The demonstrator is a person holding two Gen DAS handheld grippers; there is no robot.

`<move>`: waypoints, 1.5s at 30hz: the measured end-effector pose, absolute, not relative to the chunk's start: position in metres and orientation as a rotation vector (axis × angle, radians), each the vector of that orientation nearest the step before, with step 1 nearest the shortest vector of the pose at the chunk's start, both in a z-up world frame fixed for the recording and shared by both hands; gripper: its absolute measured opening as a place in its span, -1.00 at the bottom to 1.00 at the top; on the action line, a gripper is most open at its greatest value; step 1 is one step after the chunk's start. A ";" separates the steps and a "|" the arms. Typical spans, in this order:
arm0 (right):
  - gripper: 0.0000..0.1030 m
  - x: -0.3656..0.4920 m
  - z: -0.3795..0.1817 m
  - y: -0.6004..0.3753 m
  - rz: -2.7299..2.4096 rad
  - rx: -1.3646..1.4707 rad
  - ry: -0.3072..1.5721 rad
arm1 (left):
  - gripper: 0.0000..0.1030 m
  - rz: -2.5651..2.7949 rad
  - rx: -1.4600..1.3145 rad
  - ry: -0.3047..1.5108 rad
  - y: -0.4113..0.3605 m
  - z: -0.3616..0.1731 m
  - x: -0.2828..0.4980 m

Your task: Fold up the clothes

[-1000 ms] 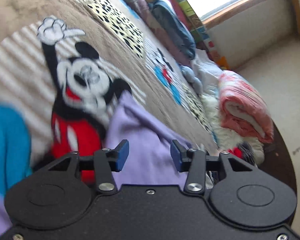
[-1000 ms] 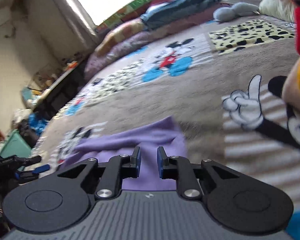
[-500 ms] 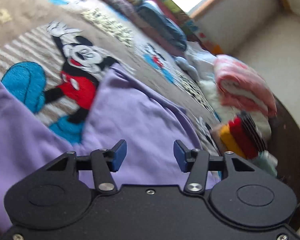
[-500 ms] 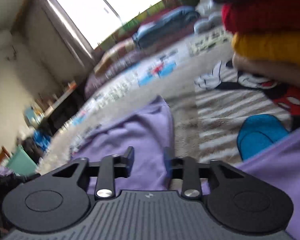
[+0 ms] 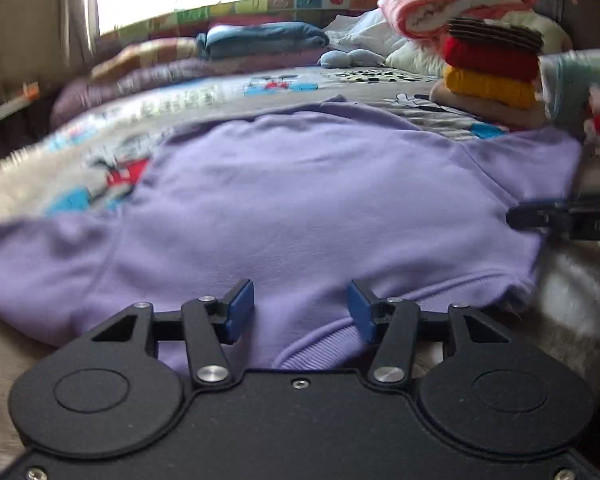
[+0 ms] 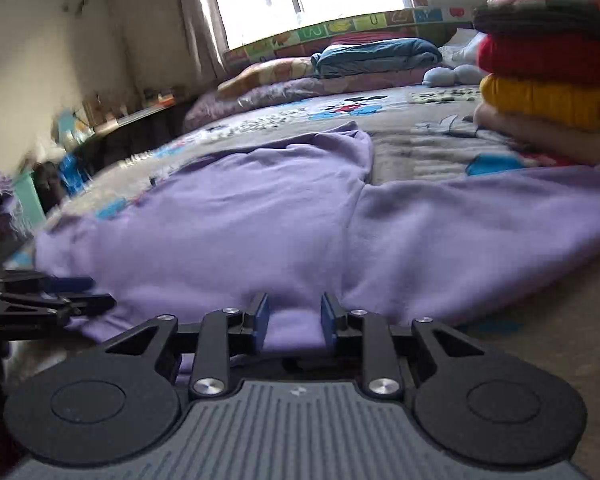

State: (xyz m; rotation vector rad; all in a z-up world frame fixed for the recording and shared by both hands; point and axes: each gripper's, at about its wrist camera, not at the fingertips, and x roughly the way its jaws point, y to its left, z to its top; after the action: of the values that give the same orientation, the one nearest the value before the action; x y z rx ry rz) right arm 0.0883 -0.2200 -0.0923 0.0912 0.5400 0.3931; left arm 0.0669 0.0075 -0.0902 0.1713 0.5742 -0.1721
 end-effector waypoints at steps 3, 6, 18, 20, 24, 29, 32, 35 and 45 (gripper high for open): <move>-0.40 0.087 -0.093 -0.219 0.376 0.088 0.578 | 0.05 -0.174 0.199 0.608 0.001 -0.099 0.062; -0.39 0.080 -0.088 -0.219 0.375 0.074 0.576 | 0.06 -0.179 0.221 0.564 -0.003 -0.091 0.054; -0.12 0.069 -0.098 -0.272 0.316 0.366 0.604 | 0.28 -0.229 0.219 0.546 -0.028 -0.080 0.039; -0.12 0.068 -0.106 -0.297 0.289 0.542 0.596 | 0.29 -0.249 0.247 0.548 -0.039 -0.079 0.040; -0.12 0.060 -0.119 -0.342 0.218 0.795 0.541 | 0.30 -0.302 0.306 0.551 -0.065 -0.077 0.043; -0.12 0.054 -0.132 -0.380 0.151 0.972 0.467 | 0.30 -0.366 0.426 0.527 -0.109 -0.082 0.049; -0.03 0.055 -0.135 -0.388 0.137 1.007 0.442 | 0.30 -0.398 0.500 0.514 -0.137 -0.088 0.055; 0.13 0.054 -0.136 -0.397 0.124 1.048 0.415 | 0.30 -0.410 0.581 0.506 -0.164 -0.095 0.062; 0.33 0.047 -0.153 -0.441 0.043 1.237 0.278 | 0.30 -0.395 0.784 0.434 -0.247 -0.104 0.093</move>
State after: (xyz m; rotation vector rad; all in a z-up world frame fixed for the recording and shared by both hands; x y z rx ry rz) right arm 0.0467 -0.4414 -0.1525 1.2366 0.2779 0.0429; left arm 0.0926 -0.2474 -0.1043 0.7840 0.4341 -0.3947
